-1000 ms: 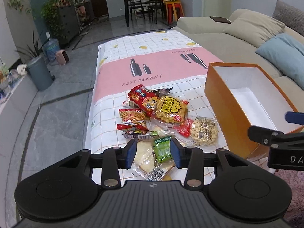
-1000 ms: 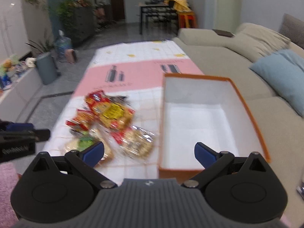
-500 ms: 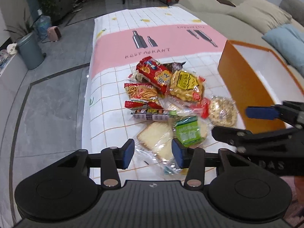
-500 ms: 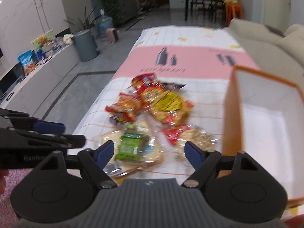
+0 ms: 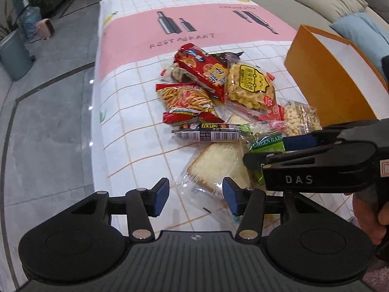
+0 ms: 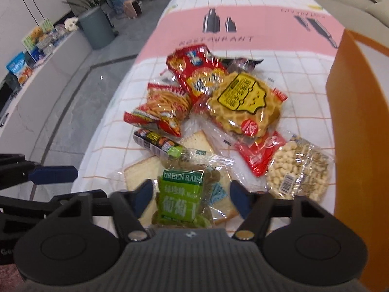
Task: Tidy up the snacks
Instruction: 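Grasp the green raisin bag with the right tool while the left tool grasps the pink sausage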
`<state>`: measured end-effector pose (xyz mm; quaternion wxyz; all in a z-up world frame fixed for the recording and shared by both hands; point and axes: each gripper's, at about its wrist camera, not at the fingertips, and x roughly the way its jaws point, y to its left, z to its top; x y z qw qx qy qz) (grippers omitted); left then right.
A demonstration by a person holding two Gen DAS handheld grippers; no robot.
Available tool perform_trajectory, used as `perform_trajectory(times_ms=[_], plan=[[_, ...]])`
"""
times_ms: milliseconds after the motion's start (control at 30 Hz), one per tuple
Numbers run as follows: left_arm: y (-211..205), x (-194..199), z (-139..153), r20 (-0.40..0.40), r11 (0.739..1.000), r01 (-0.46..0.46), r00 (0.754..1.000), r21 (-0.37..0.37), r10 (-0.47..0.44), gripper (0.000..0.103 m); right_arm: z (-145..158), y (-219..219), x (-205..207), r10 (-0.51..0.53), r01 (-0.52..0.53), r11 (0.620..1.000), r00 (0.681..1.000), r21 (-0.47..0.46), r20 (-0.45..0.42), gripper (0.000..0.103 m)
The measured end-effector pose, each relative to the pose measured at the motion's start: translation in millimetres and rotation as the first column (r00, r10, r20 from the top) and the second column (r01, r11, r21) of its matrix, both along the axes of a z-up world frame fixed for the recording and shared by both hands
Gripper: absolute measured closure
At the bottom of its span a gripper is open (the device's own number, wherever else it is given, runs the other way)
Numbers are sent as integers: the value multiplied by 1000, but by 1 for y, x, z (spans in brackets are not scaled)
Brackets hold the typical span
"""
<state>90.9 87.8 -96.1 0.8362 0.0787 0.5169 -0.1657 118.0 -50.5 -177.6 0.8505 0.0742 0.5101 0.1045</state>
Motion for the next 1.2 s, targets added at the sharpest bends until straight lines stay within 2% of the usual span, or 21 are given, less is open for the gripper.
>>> perform_trajectory(times_ms=[100, 200, 333, 433, 567, 767, 833, 967, 1033, 1100, 1200], plan=[[0, 9, -2, -2, 1000, 21, 1000, -19, -21, 43, -5, -2, 2, -1, 1, 1000, 1000, 15, -15, 58], [-6, 14, 1, 34, 998, 59, 998, -7, -59, 43, -5, -7, 1, 4, -4, 1000, 1000, -5, -8, 61], [-28, 18, -3, 96, 980, 191, 976, 57, -195, 44, -3, -22, 2, -28, 28, 1000, 999, -12, -23, 62], [-44, 23, -12, 121, 944, 290, 943, 156, -310, 46, -4, -28, 3, -25, 24, 1000, 999, -5, -37, 62], [-55, 31, -26, 108, 876, 382, 898, 293, -427, 50, -4, -35, 5, -35, 36, 999, 998, 7, -47, 62], [-56, 46, -41, 7, 736, 528, 811, 424, -585, 51, -8, -38, 4, -36, 37, 999, 998, 15, -53, 61], [-57, 50, -44, -45, 678, 576, 776, 456, -629, 52, -8, -38, 4, -36, 37, 999, 998, 16, -51, 61], [-62, 52, -57, -128, 558, 672, 687, 487, -715, 54, -10, -39, 4, -42, 43, 999, 998, 23, -51, 61], [-69, 52, -64, -145, 499, 698, 644, 513, -751, 55, -10, -39, 4, -45, 47, 999, 998, 28, -53, 60], [-72, 54, -68, -163, 472, 708, 628, 525, -761, 56, -10, -40, 4, -49, 50, 998, 997, 32, -54, 60], [-72, 57, -73, -163, 454, 720, 608, 524, -777, 56, -11, -40, 4, -50, 52, 998, 997, 32, -54, 59]])
